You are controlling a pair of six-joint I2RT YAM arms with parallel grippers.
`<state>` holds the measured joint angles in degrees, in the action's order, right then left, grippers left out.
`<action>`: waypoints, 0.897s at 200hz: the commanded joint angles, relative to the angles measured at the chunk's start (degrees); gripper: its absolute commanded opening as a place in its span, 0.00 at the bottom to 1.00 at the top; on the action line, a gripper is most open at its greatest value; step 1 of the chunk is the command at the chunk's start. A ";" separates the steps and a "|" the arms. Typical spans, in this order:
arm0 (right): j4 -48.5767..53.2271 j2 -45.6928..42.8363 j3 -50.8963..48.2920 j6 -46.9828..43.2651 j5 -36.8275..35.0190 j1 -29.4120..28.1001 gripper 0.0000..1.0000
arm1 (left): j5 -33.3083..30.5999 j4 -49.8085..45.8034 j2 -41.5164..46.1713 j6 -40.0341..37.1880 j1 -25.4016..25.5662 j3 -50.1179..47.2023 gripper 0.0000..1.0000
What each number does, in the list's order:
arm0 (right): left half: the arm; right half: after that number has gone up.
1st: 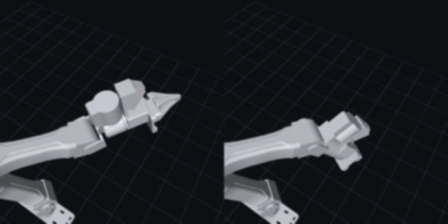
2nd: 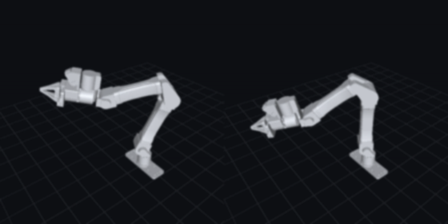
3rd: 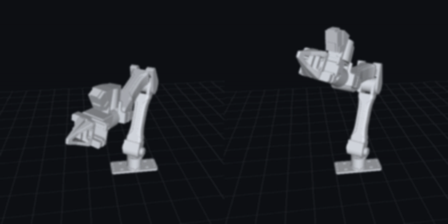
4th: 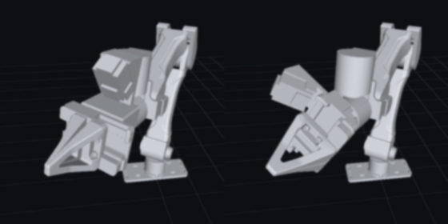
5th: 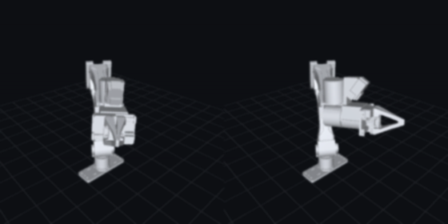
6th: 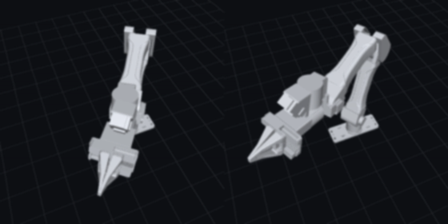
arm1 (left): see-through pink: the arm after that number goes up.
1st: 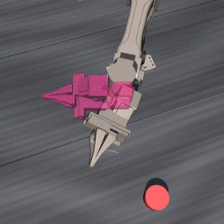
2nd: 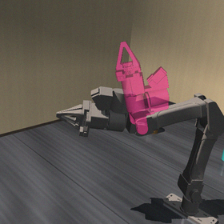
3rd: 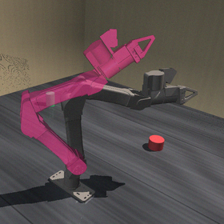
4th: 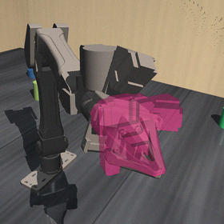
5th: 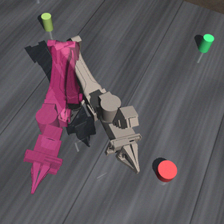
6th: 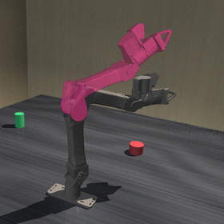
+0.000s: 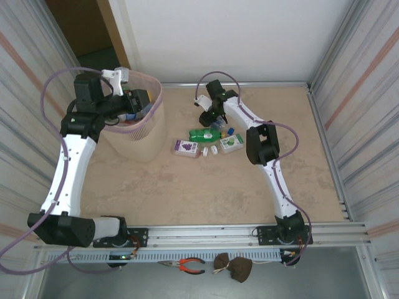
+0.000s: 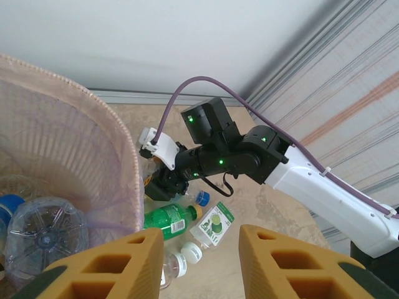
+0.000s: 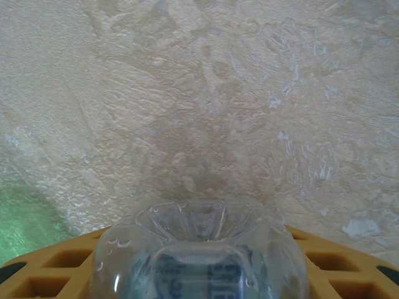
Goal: Put the plastic bottles in the bin
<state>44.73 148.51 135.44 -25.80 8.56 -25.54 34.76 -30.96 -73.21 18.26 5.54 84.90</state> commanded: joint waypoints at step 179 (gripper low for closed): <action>-23.91 -52.00 -35.55 19.99 18.62 -2.42 0.47 | 8.88 28.48 9.16 -6.90 10.15 -11.88 0.51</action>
<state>28.80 103.68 106.39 -13.21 19.42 -26.44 41.12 -8.60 -66.04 15.62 12.67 73.14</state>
